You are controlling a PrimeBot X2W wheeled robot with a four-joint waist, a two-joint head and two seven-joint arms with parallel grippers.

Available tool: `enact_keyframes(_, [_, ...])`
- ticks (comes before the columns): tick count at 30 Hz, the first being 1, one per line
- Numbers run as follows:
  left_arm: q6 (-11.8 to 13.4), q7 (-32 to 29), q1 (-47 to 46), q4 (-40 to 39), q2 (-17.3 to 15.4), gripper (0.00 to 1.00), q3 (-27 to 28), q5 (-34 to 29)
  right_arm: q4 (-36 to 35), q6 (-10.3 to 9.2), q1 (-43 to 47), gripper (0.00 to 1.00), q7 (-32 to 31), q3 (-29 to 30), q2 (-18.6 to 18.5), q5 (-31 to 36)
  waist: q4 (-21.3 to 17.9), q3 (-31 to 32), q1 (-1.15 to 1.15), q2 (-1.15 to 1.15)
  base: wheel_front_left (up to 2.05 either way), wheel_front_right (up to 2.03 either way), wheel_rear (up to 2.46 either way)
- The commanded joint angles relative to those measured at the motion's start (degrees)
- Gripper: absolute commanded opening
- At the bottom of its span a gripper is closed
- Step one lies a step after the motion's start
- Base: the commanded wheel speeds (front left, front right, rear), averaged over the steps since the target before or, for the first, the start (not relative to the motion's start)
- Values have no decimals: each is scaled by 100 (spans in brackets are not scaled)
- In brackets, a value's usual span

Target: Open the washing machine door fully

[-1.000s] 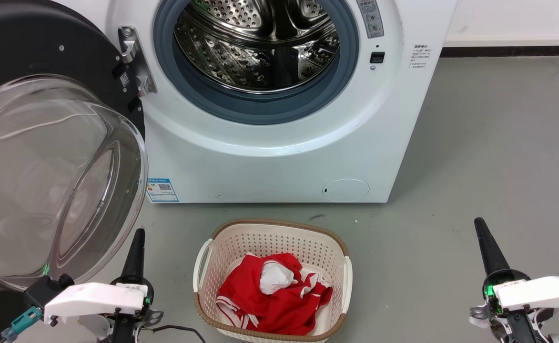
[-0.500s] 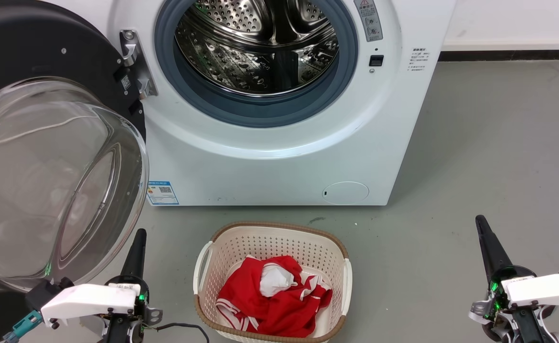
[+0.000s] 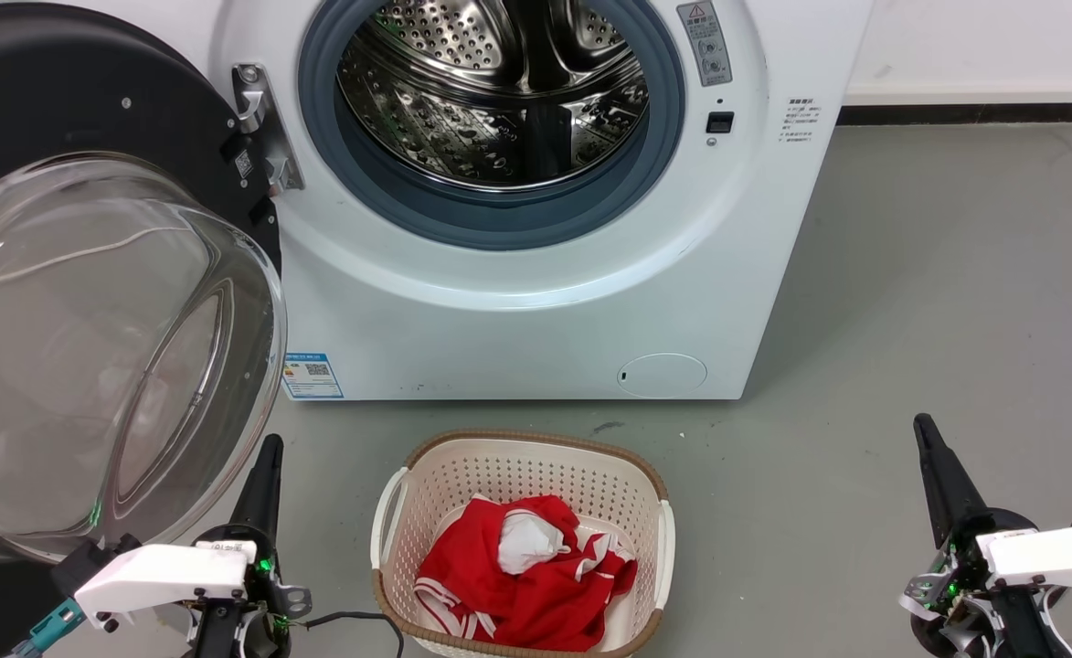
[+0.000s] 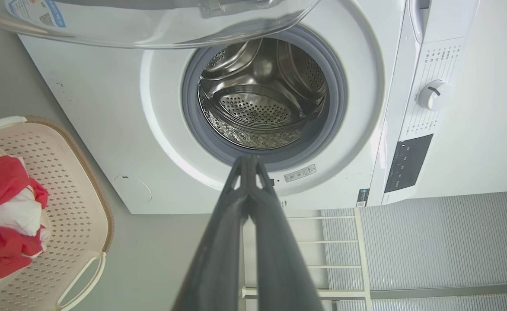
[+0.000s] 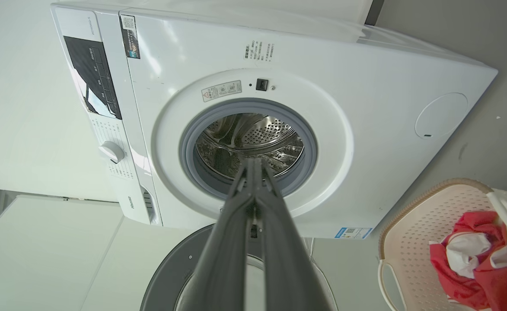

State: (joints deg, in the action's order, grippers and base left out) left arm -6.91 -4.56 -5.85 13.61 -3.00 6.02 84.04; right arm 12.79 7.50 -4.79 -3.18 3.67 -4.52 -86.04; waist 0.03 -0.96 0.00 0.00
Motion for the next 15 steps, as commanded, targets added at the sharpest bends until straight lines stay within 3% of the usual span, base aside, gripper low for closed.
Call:
enact_keyframes(1, [-30, -30, -50, 8, 1, 0, 21, 99, 3, -1, -108, 0, -29, 17, -5, -108, 0, 4, 0, 0, 0, 0, 0])
enact_keyframes(15, [-60, -186, -58, 44, 14, 0, 60, 688, 104, -1, -135, 0, -150, 72, 15, -673, -3, 60, 0, 0, 0, 0, 0])
